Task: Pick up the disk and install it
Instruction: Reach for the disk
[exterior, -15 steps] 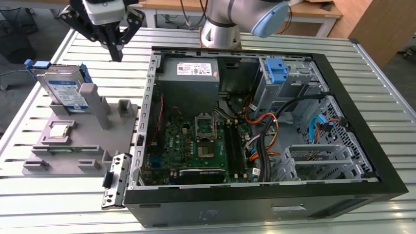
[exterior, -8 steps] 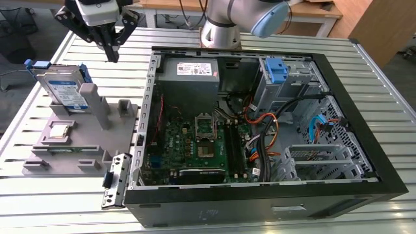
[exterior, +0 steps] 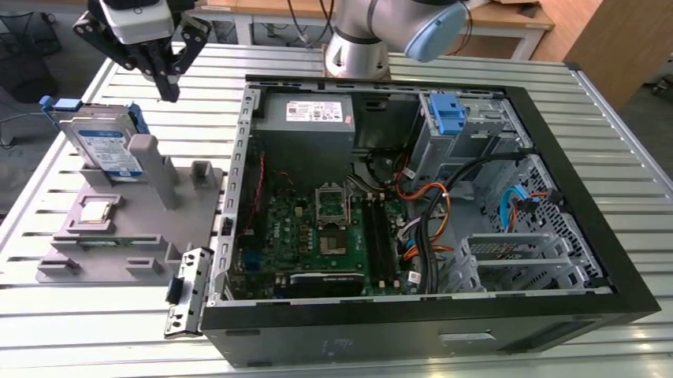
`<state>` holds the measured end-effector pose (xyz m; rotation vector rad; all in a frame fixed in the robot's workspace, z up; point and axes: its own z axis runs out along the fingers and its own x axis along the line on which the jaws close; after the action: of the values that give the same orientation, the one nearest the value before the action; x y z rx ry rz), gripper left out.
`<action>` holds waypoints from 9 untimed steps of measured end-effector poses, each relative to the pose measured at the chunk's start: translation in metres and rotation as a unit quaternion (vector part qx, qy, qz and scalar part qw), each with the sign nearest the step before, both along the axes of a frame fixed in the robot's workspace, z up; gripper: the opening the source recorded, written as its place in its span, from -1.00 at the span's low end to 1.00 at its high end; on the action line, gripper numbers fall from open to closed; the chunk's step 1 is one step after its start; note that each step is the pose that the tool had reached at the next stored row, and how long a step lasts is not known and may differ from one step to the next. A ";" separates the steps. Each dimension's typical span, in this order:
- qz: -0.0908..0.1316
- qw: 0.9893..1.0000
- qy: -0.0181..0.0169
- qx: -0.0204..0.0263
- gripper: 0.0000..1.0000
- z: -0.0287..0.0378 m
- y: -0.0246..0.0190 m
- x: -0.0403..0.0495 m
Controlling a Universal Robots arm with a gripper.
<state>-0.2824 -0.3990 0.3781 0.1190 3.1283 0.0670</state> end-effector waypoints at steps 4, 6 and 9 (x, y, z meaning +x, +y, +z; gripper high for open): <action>0.000 1.000 0.000 0.000 -0.79 -0.0011 0.0000 -0.0090; 0.000 1.000 0.000 0.000 -0.79 -0.0016 0.0000 -0.0134; 0.000 1.000 0.000 0.000 -0.79 -0.0024 0.0000 -0.0203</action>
<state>-0.3028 -0.3989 0.3756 0.1191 3.1282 0.0671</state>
